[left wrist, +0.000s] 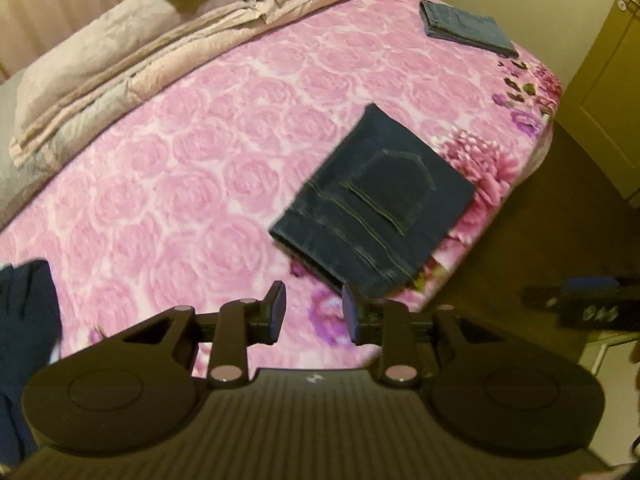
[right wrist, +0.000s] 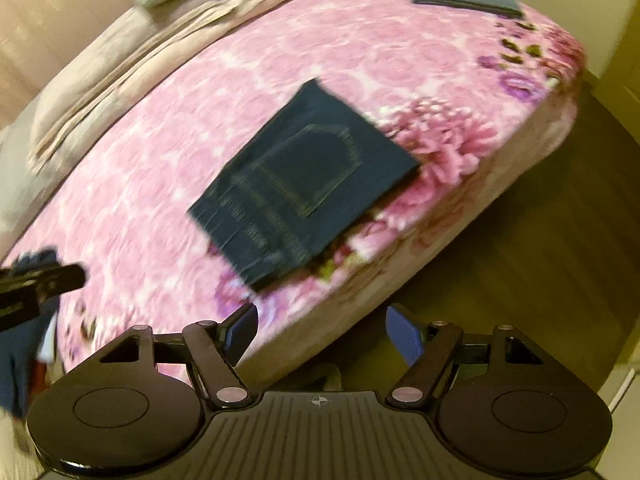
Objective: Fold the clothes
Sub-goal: 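Lift both grippers away and reposition them at the jeans' folded edge, then grasp the folded jeans edge with both grippers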
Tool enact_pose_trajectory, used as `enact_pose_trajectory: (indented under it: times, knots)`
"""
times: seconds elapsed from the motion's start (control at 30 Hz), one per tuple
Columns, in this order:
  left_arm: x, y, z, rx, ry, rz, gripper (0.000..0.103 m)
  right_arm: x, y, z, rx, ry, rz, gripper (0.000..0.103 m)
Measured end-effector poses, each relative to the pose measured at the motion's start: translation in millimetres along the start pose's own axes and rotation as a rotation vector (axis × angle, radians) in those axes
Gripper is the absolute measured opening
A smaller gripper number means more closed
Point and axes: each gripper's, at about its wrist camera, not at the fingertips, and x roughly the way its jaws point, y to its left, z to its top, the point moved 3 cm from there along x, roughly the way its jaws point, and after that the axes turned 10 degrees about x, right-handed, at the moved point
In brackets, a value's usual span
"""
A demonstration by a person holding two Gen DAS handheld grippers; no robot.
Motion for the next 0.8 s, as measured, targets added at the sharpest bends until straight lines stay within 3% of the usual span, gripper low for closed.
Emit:
enact_pose_trajectory:
  times: [0.2, 0.37, 0.57, 0.8]
  knots:
    - [9.4, 17.8, 21.3, 0.031, -0.023, -0.022, 0.03, 2.7, -3.1, 27.1, 0.068, -0.034, -0.026, 0.074]
    - [23.7, 32.5, 20.4, -0.033, -0.001, -0.062, 0.03, 8.1, 5.7, 43.5, 0.029, -0.018, -0.062, 0.074]
    - [39.0, 67.6, 4.6, -0.2, 0.037, -0.054, 0.03, 30.7, 21.0, 67.1, -0.061, 0.032, -0.062, 0.074]
    - [54.7, 94.9, -6.5, -0.37, 0.067, 0.038, 0.03, 68.1, 42.4, 110.1, -0.225, 0.077, -0.007, 0.074]
